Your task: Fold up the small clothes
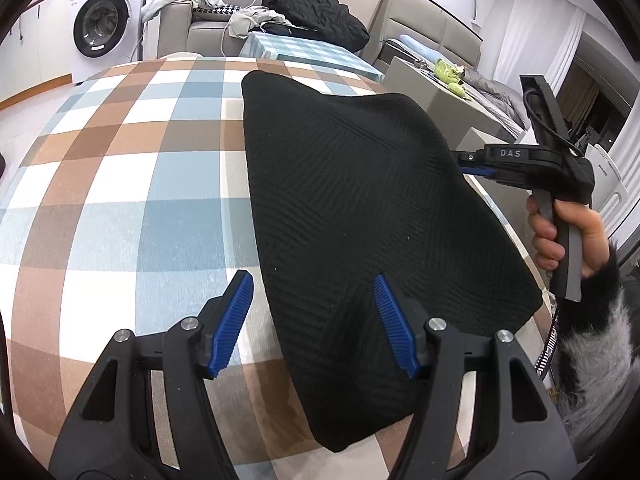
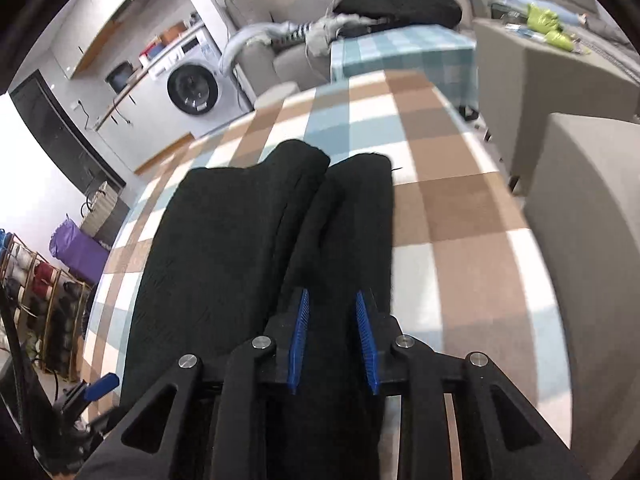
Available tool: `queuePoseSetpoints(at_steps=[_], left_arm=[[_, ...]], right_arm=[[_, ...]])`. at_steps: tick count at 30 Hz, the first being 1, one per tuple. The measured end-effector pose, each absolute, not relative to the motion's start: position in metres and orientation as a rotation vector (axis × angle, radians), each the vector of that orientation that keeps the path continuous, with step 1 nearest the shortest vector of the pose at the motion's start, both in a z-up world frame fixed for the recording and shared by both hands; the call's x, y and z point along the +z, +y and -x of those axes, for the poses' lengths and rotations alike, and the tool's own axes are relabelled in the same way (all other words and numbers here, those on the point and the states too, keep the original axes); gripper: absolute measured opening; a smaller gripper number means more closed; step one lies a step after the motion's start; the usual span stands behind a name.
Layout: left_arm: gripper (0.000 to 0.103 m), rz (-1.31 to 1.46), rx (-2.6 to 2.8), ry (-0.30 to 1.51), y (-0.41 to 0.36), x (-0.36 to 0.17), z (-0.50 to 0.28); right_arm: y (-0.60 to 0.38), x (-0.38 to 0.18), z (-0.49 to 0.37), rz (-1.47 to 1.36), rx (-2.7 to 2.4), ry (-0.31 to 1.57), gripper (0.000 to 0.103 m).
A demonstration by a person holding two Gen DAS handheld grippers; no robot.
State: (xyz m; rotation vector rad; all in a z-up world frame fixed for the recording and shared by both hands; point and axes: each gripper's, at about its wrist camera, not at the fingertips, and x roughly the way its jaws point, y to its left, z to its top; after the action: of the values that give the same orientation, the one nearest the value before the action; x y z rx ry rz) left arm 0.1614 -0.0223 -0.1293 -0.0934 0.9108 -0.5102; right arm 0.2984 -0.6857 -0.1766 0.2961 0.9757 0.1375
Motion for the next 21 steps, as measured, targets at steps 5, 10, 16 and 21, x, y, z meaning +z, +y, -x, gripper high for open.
queuePoseSetpoints(at_steps=[5, 10, 16, 21], left_arm=[[0.061, 0.099, -0.505, 0.925, -0.020, -0.132, -0.168], [0.061, 0.116, -0.512, 0.926, -0.018, -0.131, -0.171], [0.061, 0.105, -0.528, 0.929, -0.026, -0.134, -0.175], [0.061, 0.101, -0.532, 0.936, -0.028, -0.136, -0.178]], right_arm=[[-0.691, -0.179, -0.307, -0.287, 0.135, 0.997, 0.025], [-0.686, -0.164, -0.300, -0.291, 0.202, 0.936, 0.026], [-0.672, -0.179, -0.305, -0.170, 0.182, 1.004, 0.026], [-0.673, -0.181, -0.319, -0.149, 0.183, 1.008, 0.027]])
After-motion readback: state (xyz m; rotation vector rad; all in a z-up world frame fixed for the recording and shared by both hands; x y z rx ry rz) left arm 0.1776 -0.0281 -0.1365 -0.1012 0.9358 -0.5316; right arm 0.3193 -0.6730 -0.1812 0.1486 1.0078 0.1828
